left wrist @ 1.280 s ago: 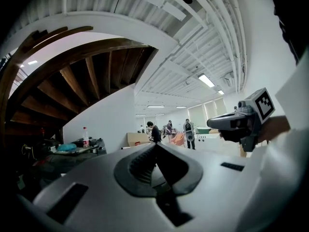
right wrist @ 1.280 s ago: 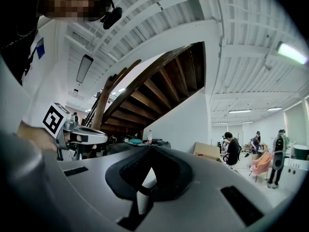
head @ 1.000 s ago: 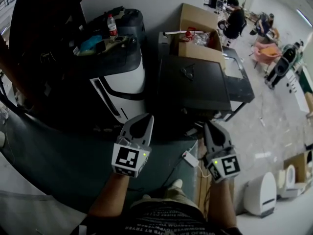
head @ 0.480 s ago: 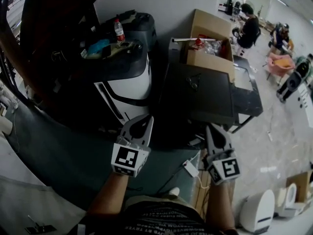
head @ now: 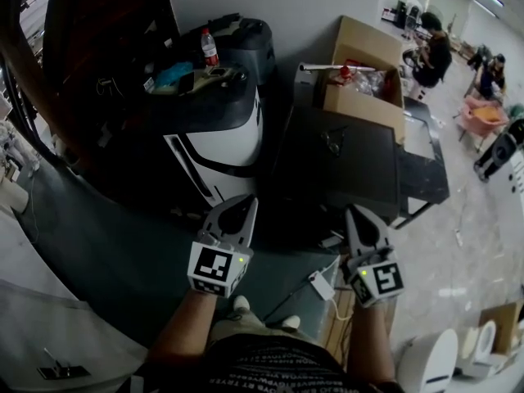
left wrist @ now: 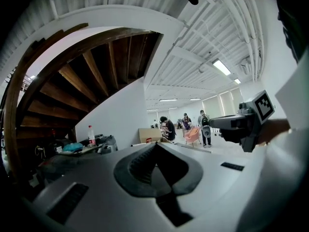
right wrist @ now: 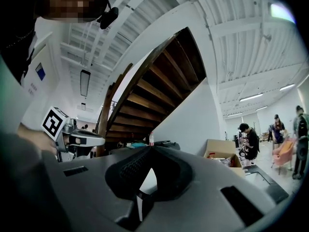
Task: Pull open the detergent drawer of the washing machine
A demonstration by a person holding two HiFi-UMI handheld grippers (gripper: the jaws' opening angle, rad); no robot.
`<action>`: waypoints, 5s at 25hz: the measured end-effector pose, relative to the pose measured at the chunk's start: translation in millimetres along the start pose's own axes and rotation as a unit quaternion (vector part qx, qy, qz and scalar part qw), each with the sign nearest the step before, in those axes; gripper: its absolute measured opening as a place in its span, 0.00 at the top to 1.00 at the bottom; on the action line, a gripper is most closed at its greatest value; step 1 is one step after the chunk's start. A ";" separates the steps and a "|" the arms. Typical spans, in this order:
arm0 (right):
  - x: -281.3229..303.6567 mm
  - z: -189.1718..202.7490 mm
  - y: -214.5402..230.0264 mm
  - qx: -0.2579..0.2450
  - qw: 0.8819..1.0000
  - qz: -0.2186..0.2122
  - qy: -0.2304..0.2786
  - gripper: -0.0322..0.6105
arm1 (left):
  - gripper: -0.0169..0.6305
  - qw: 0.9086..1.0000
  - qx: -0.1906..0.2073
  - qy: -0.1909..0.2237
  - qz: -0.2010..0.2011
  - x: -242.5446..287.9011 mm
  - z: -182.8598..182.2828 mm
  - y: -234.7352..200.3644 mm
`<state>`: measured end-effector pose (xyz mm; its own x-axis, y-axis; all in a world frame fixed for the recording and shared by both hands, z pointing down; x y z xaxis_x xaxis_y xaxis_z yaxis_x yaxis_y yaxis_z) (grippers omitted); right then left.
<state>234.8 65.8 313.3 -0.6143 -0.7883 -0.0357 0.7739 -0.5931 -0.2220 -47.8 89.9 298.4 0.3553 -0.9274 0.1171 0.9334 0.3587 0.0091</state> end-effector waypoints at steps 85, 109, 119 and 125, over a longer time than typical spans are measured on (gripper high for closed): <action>175.3 368.0 -9.9 0.097 0.906 -0.092 -0.401 0.86 | 0.83 0.908 -0.077 -0.398 0.103 255.2 348.2 -132.6; 188.5 381.3 -18.3 0.122 0.888 -0.066 -0.439 0.76 | 0.75 0.909 -0.065 -0.394 0.123 272.0 357.1 -124.0; 181.2 380.9 -18.9 0.130 0.886 -0.088 -0.436 0.76 | 0.75 0.893 -0.054 -0.425 0.137 260.8 358.6 -125.3; 185.2 381.2 -12.9 0.128 0.884 -0.080 -0.443 0.76 | 0.75 0.895 -0.045 -0.424 0.132 266.0 356.8 -130.8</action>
<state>169.7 -135.1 681.0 -0.4449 -0.4426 0.7785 0.7675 -0.6365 0.0768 -93.3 -165.8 682.7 0.4333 -0.3843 0.8152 0.8367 0.5078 -0.2054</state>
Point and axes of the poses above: the fingertips, and each gripper's own axes: x forward along the fingers, y to its right, z out of its underside, the point moved 9 cm from there along -x, backward along the fingers, and after that the axes turned 10 degrees about -x, right-handed, at the moved point
